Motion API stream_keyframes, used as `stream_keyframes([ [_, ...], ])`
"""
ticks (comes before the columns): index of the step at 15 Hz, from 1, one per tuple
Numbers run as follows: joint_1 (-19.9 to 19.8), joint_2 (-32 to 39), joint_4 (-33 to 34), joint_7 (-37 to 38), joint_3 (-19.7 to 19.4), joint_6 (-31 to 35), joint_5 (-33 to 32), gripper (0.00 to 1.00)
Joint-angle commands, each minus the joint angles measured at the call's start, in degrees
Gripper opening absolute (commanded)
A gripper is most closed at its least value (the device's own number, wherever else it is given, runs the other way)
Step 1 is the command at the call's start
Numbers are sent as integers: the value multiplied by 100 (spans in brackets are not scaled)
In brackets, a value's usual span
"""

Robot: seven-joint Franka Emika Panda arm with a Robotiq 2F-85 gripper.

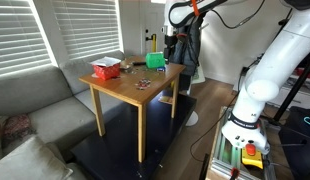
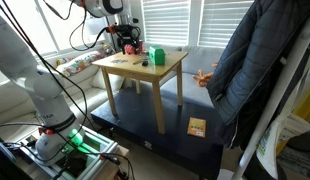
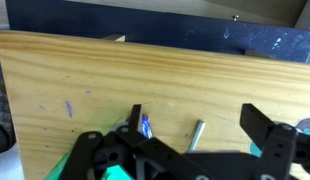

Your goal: Move the blue toy car backwards

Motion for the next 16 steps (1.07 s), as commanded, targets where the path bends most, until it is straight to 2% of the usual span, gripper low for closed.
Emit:
stream_keyframes([
  [1,-62,345,197,-602,-157,196,171,100],
  [9,-139,944,281,-1112,-292,1070,282,100],
  [16,-244,1403,464,-1441,-253,1540,707,99],
])
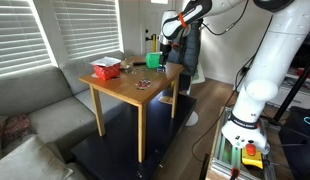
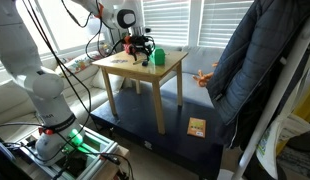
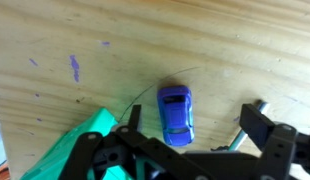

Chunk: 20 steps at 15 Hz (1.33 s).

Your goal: Move the blue toy car backwards

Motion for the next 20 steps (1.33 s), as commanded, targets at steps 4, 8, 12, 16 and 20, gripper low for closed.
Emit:
stream_keyframes([
  [4,-154,408,267,-432,89,216,491,83],
  [8,-168,511,313,-475,124,294,534,60],
  [12,-161,485,332,-371,159,242,456,28],
  [16,-134,353,356,-34,186,-5,346,10],
  [20,-76,140,520,452,249,-576,389,10],
])
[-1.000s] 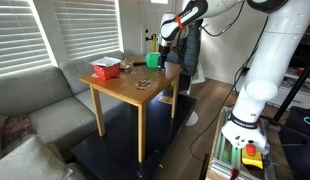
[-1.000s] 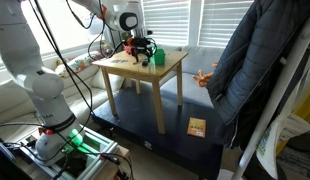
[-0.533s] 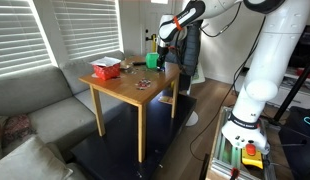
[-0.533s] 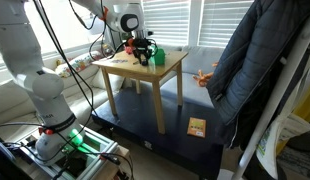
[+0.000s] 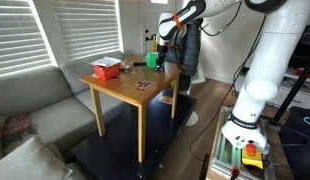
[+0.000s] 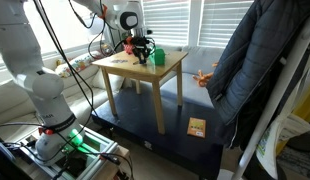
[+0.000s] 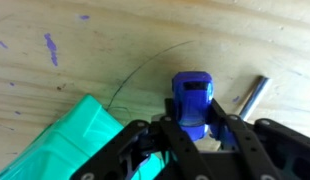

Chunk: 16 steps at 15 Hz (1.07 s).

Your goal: Move the blue toy car backwards

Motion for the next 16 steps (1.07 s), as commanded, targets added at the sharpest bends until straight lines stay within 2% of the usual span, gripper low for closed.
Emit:
stream_keyframes([
  [1,-21,-268,270,476,167,-755,60,10],
  [5,21,-156,802,1113,276,-1242,131,10],
  [7,35,-51,970,1452,332,-1214,147,10],
  [11,76,174,1162,2118,437,-975,62,10],
  [16,127,508,1248,2716,493,-373,-120,10],
])
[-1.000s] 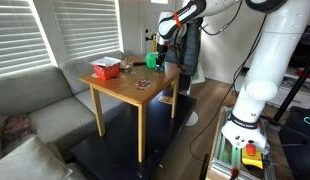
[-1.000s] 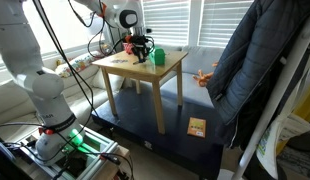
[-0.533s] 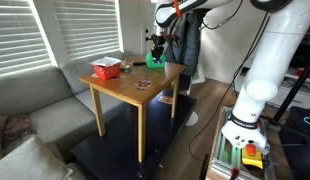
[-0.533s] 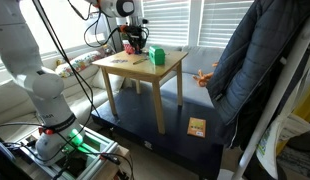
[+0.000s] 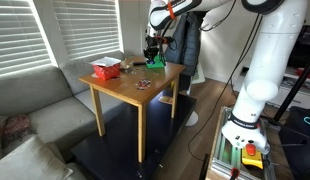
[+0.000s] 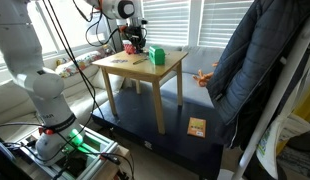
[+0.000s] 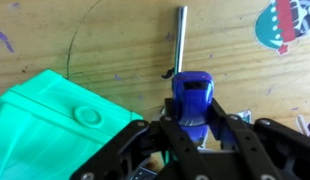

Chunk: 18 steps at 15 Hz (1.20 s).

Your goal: Move the blue toy car backwards

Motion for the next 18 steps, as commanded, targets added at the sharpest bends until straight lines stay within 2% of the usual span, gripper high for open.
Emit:
stream_keyframes([
  [1,46,326,186,394,26,439,-133,10],
  [8,76,622,168,517,-2,1018,-452,10],
  [18,87,775,173,622,-14,1185,-592,10],
])
